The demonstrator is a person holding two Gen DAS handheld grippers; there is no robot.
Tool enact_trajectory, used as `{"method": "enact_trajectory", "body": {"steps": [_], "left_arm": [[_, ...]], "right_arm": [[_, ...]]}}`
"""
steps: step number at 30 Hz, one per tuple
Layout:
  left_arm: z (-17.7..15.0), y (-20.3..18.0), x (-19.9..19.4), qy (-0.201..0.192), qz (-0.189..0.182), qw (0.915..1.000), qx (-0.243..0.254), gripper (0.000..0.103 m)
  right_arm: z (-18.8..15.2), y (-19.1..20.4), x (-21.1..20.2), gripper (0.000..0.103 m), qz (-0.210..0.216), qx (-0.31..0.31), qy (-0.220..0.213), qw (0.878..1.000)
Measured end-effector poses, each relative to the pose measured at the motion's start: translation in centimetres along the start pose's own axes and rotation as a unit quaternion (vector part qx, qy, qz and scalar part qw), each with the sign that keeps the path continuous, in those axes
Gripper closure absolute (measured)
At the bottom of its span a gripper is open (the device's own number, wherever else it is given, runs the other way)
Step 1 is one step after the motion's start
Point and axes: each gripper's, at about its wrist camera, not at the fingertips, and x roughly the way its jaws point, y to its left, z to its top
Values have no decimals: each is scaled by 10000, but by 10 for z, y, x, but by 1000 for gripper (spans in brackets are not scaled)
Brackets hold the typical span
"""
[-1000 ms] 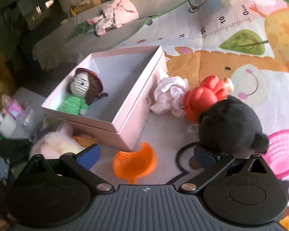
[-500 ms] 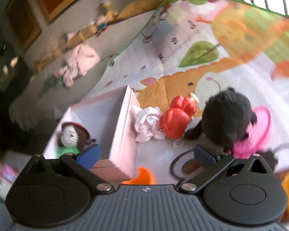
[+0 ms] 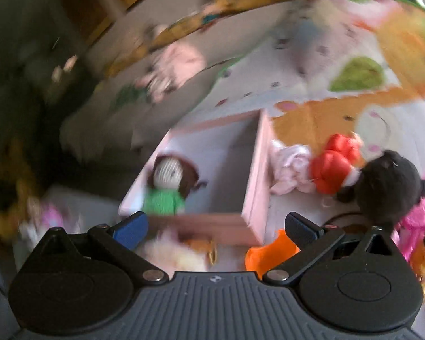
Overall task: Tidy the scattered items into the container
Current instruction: 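Grasp the fluffy white big-eyed plush with the right gripper and lift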
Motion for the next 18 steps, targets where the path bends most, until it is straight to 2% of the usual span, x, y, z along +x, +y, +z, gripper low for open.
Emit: {"method": "enact_trajectory", "body": {"steps": [4,8,9,11,12,14,16,17,18], "left_arm": [[-5,-20,8,114,525,9984,183,5],[-6,-29,13,114,568,9976,372,5],[-7,-30,12,120,556,9976,394,5],[-8,-31,11,151,553,9975,405,5],[-9,-31,10,165,596,9973,406,5],[-11,-30,9,209,648,9970,366,5],[-15,-32,9,253,539,9976,348,9],[-17,-34,8,299,356,9982,376,20],[-19,-37,8,337,180,9984,408,25]], "right_arm": [[-18,18,25,0,610,-241,621,9959],[-32,20,60,2,749,-199,1014,9918],[-33,17,67,10,760,-45,1081,9912],[-34,8,73,26,1136,375,1254,9849],[-34,7,70,26,1121,494,1287,9841],[-36,13,58,26,784,327,1190,9893],[-41,17,46,26,516,265,1175,9914],[-45,18,40,26,400,278,1188,9917],[-48,16,36,26,370,320,1197,9916]]}}
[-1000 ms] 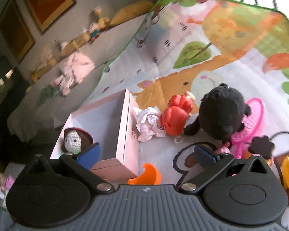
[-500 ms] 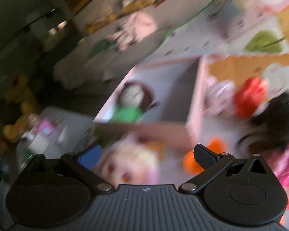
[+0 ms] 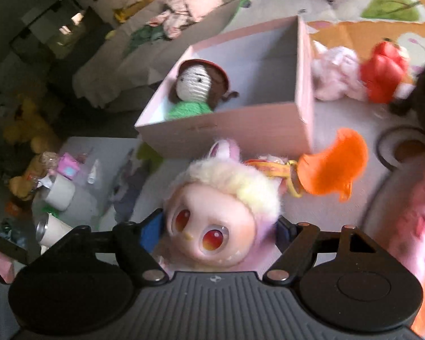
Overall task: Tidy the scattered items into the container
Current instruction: 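Grasp the fluffy white big-eyed plush with the right gripper and lift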
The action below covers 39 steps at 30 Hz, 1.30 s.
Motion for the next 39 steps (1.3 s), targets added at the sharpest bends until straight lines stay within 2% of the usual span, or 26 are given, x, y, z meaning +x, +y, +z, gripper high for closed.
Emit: {"method": "enact_trajectory", "body": {"steps": [2,6,11,14,16,18,20,21,23,26,29,32,35,39], "left_arm": [[-1,-7,-1,-30,-70,9999,110,24],[2,-13,2,-85,35,9998,184,21],[-3,-24,3,-121,103,9990,406,26],[-4,-24,-2,-159,-34,9990,428,28],[-4,-25,-1,-156,-42,9988,466,26],[-5,-25,1,-123,-11,9989,453,20],[-5,-24,2,-104,-33,9990,423,20],[-6,-24,2,-105,-92,9990,420,26],[-8,-26,1,-155,-143,9987,470,26],[-10,-23,-1,-214,-310,9981,479,27],[-10,-19,-1,-194,-357,9981,455,26],[-9,-20,2,-149,-307,9981,505,20],[-9,-24,6,-102,-251,9979,584,24],[-8,-40,4,-50,135,9972,736,25]], "right_arm": [[-8,-8,-8,26,25,115,26,9999],[-23,-17,-20,29,99,355,12,9993],[-34,-19,-31,31,-65,279,-65,9996],[-38,-23,-36,31,-37,322,-93,9994],[-37,-25,-37,31,-8,362,-89,9993],[-36,-22,-34,31,-16,319,-94,9994],[-35,-20,-32,27,-7,287,-161,9995],[-34,-21,-33,20,10,317,-244,9992],[-31,-24,-30,18,120,425,-371,9983],[-27,-30,-22,25,159,556,-261,9980],[-26,-28,-21,25,89,585,-259,9979],[-26,-21,-21,26,-68,440,-275,9986],[-27,-13,-22,26,-252,274,-279,9989],[-28,-4,-23,26,-458,73,-336,9984]]}}
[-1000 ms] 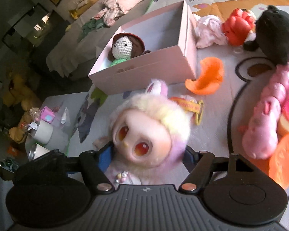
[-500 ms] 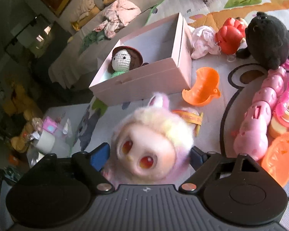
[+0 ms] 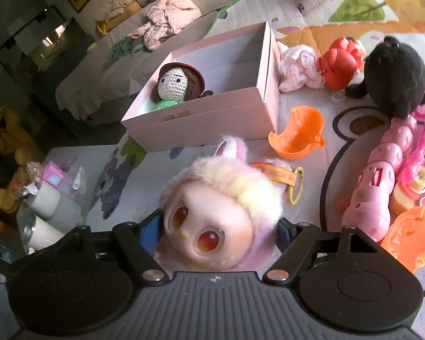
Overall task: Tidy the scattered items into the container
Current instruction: 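Grasp the fluffy white big-eyed plush with the right gripper and lift, then lower the white plush into the pink box and open the right gripper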
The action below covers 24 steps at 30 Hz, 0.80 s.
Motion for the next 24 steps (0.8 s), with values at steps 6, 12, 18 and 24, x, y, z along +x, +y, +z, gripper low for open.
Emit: {"method": "enact_trajectory", "body": {"steps": [6,12,18,24], "left_arm": [[-1,0,2,92,83,9999,-42,19],[-3,14,12,188,-236,9983,-499,25],[41,33,-12,-528,13,9981,-311,26],[121,79,15,-1376,620,9875,-446,26]], "right_arm": [[-3,0,5,26,20,-48,79,10000],[2,6,-4,28,176,-307,-95,9993],[78,40,-48,28,214,-1633,-1080,9804],[185,44,-10,28,14,-2394,-1137,9642]]}}
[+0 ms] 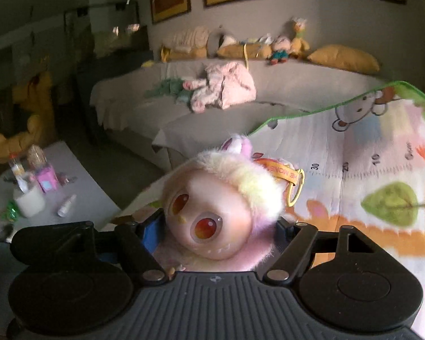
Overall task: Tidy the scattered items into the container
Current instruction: 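Lower the white plush into the pink box and open the right gripper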
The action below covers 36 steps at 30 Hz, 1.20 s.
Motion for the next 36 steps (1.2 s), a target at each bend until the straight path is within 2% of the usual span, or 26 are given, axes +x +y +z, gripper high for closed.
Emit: {"method": "enact_trajectory", "body": {"steps": [2,4,7,8,9,10,11,13,15,17,21,25,29,31,33,36], "left_arm": [[9,15,29,40,27,9996,-280,26],[8,27,59,301,-53,9978,-583,26],[-8,45,92,892,-424,9894,-1064,24],[-13,50,98,1053,-560,9853,-1220,23],[-20,52,101,1186,-692,9816,-1324,21],[-24,53,102,1267,-785,9795,-1355,21],[-27,52,100,1216,-798,9797,-1384,21],[-32,51,94,1204,-874,9793,-1373,22],[-34,51,90,1310,-1051,9753,-1435,24],[-36,45,82,1276,-1094,9767,-1337,24],[-41,32,73,1264,-1263,9745,-1358,20],[-47,13,64,1200,-1337,9736,-1411,19],[-49,6,56,1097,-1505,9688,-1637,18],[-49,1,44,955,-1431,9730,-1536,17],[-50,-6,31,857,-1307,9781,-1375,16],[-51,-15,11,695,-1057,9873,-957,14]], "right_arm": [[5,-15,35,28,120,-42,369,9992],[-4,-26,68,28,223,-78,816,9964],[-22,-37,106,29,162,69,1320,9911],[-30,-40,115,34,156,83,1519,9882],[-38,-37,117,34,145,-84,1519,9883],[-44,-29,112,35,119,-334,1428,9891],[-49,-24,110,35,139,-418,1515,9875],[-57,-21,102,35,194,-360,1493,9879],[-62,-25,92,35,306,-236,1474,9883],[-66,-25,82,35,379,-188,1490,9879],[-73,-22,58,35,254,-170,1493,9883],[-72,-38,17,35,176,291,994,9945],[-81,-48,-36,35,-382,452,502,9970],[-94,-47,-54,37,-587,312,533,9964],[-116,-38,-70,49,-703,167,757,9945],[-151,-25,-83,49,-669,116,1098,9916]]}}
